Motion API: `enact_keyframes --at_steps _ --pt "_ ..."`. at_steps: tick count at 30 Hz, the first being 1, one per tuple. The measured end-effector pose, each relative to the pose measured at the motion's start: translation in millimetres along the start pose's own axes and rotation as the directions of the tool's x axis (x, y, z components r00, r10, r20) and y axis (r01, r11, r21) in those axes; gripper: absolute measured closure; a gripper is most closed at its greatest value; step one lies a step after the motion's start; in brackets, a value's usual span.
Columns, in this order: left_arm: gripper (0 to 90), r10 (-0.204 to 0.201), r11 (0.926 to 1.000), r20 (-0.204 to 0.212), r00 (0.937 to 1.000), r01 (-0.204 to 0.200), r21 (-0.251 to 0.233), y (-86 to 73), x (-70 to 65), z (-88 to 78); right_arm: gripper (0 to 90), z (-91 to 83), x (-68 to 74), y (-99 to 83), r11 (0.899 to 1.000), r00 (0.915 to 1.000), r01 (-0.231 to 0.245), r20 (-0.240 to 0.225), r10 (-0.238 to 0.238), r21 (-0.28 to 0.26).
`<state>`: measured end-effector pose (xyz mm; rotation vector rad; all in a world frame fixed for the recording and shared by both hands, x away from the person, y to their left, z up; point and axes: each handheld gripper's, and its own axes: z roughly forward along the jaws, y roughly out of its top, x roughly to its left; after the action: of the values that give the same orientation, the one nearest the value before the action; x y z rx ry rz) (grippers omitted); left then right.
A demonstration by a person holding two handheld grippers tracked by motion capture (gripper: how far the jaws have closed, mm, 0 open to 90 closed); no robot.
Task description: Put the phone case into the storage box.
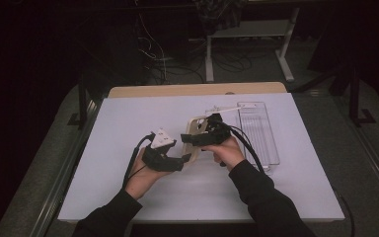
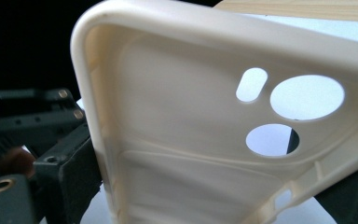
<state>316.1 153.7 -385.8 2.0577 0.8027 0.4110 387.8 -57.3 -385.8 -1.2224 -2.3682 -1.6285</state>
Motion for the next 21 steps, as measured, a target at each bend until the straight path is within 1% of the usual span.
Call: enact_keyframes --at_steps 2,6,8,9,10,11,13,14,15,17,18,21 --pt "21.0 0.010 0.9998 0.014 0.9998 -0.010 0.015 -1.0 5.8 -5.4 6.3 0.0 -0.6 -0.2 1.000 1.0000 0.005 0.004 -0.005 0.000" --pt "15.0 -0.012 0.9999 0.026 0.9996 0.012 -0.002 -4.7 18.1 -14.7 6.4 -0.1 -1.1 -0.2 1.000 0.9998 0.012 0.013 -0.012 0.005" --pt "13.4 -0.010 0.9998 0.029 0.9995 0.011 -0.016 -6.8 24.6 -19.0 6.4 -0.2 -1.4 -0.1 1.000 0.9997 0.015 0.017 -0.015 0.009" --pt "13.1 -0.011 0.9997 0.037 0.9993 0.012 -0.020 -8.0 27.7 -20.8 6.4 -0.4 -1.6 -0.1 1.000 0.9997 0.017 0.018 -0.017 0.009" --pt "12.2 -0.009 0.9998 0.040 0.9991 0.009 -0.014 -9.6 31.0 -22.5 6.5 -0.7 -1.6 0.0 1.000 0.9997 0.015 0.018 -0.016 0.012" --pt "11.1 -0.015 0.9998 0.041 0.9991 0.015 -0.013 -12.2 33.3 -23.4 6.5 -0.9 -1.7 0.1 1.000 0.9997 0.017 0.019 -0.018 0.012" --pt "9.8 -0.002 1.0000 0.040 0.9992 0.002 0.000 -16.8 38.6 -26.4 6.5 -1.6 -1.8 0.4 1.000 0.9996 0.019 0.019 -0.019 0.015" --pt "8.9 -0.005 1.0000 0.039 0.9992 0.005 0.004 -19.4 40.1 -28.2 6.6 -2.0 -2.1 0.6 1.000 0.9996 0.020 0.020 -0.020 0.013" --pt "7.7 0.006 1.0000 0.040 0.9992 -0.006 0.007 -22.0 42.6 -30.3 6.6 -2.5 -2.2 0.8 1.000 0.9995 0.022 0.022 -0.022 0.013" --pt "6.1 0.002 1.0000 0.047 0.9989 -0.002 0.003 -27.1 47.3 -34.8 6.7 -3.7 -2.7 1.3 1.000 0.9994 0.024 0.026 -0.024 0.013" --pt "5.2 -0.008 0.9999 0.050 0.9987 0.008 -0.008 -29.7 49.0 -36.7 6.7 -4.3 -2.8 1.6 1.000 0.9994 0.025 0.025 -0.025 0.012" --pt "2.2 -0.007 0.9999 0.055 0.9985 0.008 -0.011 -38.1 54.0 -42.4 6.7 -6.0 -2.6 2.3 1.000 0.9994 0.026 0.025 -0.026 0.017"
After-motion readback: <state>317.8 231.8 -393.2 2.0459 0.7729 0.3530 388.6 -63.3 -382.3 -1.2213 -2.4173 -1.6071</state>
